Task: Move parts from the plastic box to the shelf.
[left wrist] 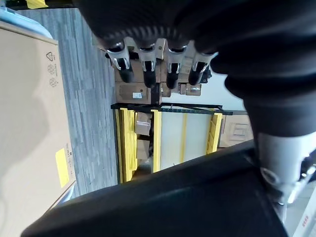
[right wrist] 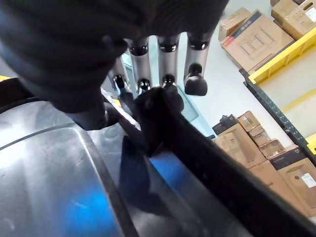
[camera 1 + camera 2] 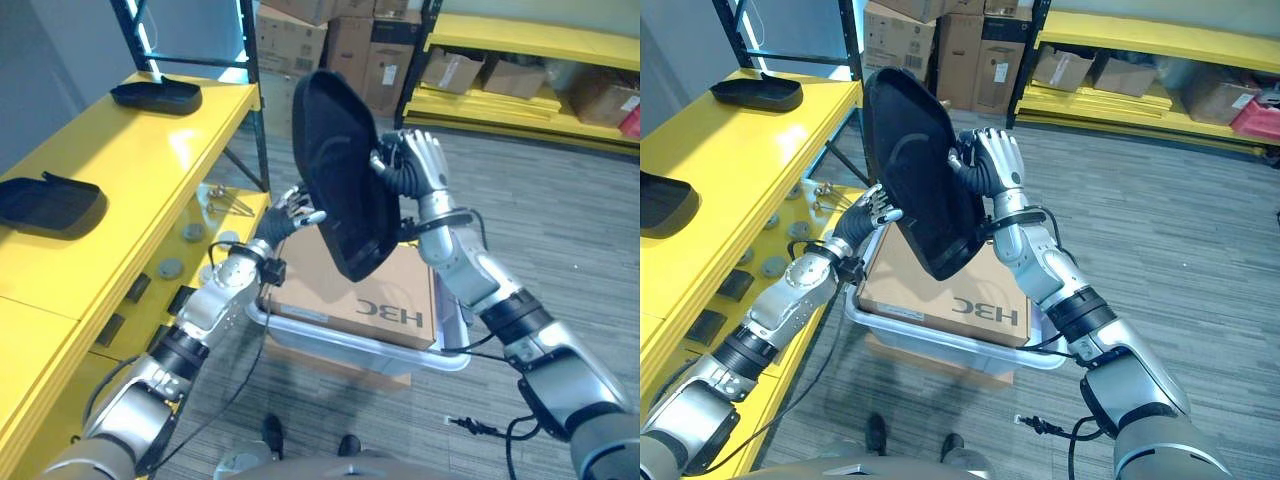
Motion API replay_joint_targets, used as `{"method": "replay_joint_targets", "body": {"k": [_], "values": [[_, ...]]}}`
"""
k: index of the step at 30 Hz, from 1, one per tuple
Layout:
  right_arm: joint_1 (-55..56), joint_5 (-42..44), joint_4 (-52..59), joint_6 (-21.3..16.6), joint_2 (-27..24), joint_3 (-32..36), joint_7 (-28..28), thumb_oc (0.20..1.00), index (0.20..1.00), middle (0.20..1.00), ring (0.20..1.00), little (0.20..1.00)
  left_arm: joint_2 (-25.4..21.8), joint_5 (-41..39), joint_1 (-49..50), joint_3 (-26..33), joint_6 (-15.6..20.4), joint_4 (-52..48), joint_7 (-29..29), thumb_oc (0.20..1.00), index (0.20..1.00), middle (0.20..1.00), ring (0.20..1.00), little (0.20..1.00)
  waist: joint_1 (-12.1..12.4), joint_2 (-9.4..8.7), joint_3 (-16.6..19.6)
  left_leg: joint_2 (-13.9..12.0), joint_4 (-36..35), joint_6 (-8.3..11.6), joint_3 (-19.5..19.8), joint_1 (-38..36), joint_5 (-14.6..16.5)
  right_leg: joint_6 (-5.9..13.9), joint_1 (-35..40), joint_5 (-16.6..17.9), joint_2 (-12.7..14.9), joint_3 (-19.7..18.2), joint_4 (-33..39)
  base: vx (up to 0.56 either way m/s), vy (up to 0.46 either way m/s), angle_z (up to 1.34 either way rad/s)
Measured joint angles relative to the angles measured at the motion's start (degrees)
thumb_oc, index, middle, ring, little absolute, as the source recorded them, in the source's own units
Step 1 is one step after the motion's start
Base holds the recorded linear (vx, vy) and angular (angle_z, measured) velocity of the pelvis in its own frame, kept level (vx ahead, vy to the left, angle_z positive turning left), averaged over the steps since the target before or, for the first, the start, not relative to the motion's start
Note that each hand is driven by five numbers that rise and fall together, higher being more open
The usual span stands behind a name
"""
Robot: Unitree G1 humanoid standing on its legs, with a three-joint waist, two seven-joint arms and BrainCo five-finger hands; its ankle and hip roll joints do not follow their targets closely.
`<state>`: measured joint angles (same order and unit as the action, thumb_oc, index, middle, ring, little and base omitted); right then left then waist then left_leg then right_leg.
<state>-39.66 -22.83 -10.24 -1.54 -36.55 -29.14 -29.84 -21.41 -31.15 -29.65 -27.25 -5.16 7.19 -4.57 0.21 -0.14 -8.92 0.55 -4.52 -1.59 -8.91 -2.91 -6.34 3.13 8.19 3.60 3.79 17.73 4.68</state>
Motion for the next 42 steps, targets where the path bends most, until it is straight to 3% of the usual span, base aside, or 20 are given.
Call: {"method": "replay_joint_targets", "body": {"k": [7,13,21,31,42], "values": [[0.01,-0.16,0.63,1.7,-0.22,0.04,0.59,0.2,0.2,0.2,0.2,0.2,-0.91,0.07,0.02,0.13,0.01,-0.88,-0.92,1.0,1.0,1.0,1.0,1.0,0.07,0.34,0.68,0.0,0.0,-0.02,0.02,-0.01,0.06,0.0,0.03,0.0,0.0,0.03,0.0,0.0,0.002,0.0],[0.0,-1.31,0.82,3.95,-6.18,2.07,-1.67,0.2,0.2,0.2,0.2,0.2,-7.23,5.08,-1.16,1.48,0.16,-6.2,-1.22,1.0,1.0,1.0,1.0,1.0,-0.18,0.42,0.73,0.01,0.0,-0.02,0.08,0.04,0.1,0.0,-0.03,0.0,0.01,0.03,0.0,0.01,-0.002,0.0],[0.0,-1.3,0.84,3.45,-7.29,5.08,-2.7,0.2,0.2,0.2,0.2,0.2,-7.46,5.13,-3.72,2.5,-0.2,-6.66,-0.31,1.0,1.0,1.0,1.0,1.0,-1.33,0.71,0.95,-0.03,0.0,-0.01,-0.13,0.04,0.1,0.01,-0.16,0.0,-0.03,-0.19,0.0,0.0,0.0,0.0],[-0.25,-2.38,0.87,0.75,-5.92,1.78,-0.3,0.2,0.2,0.2,0.2,0.2,-3.36,-6.03,-4.02,2.1,-4.94,-6.53,2.41,1.0,1.0,1.0,1.0,1.0,-1.21,0.81,1.01,-0.03,0.01,-0.02,-0.35,0.01,0.1,-0.01,-0.19,0.02,-0.03,-0.43,0.0,0.0,0.0,0.0],[-0.3,-2.37,0.68,-1.17,-4.12,-0.08,1.1,0.2,0.2,0.2,0.2,0.2,-3.69,-11.54,-6.81,2.11,-6.29,-6.52,3.66,1.0,1.0,1.0,1.0,1.0,-0.34,0.81,1.17,-0.01,0.01,-0.03,-0.3,-0.06,0.09,-0.03,-0.09,0.04,-0.03,-0.39,0.0,0.0,0.0,0.0]]}}
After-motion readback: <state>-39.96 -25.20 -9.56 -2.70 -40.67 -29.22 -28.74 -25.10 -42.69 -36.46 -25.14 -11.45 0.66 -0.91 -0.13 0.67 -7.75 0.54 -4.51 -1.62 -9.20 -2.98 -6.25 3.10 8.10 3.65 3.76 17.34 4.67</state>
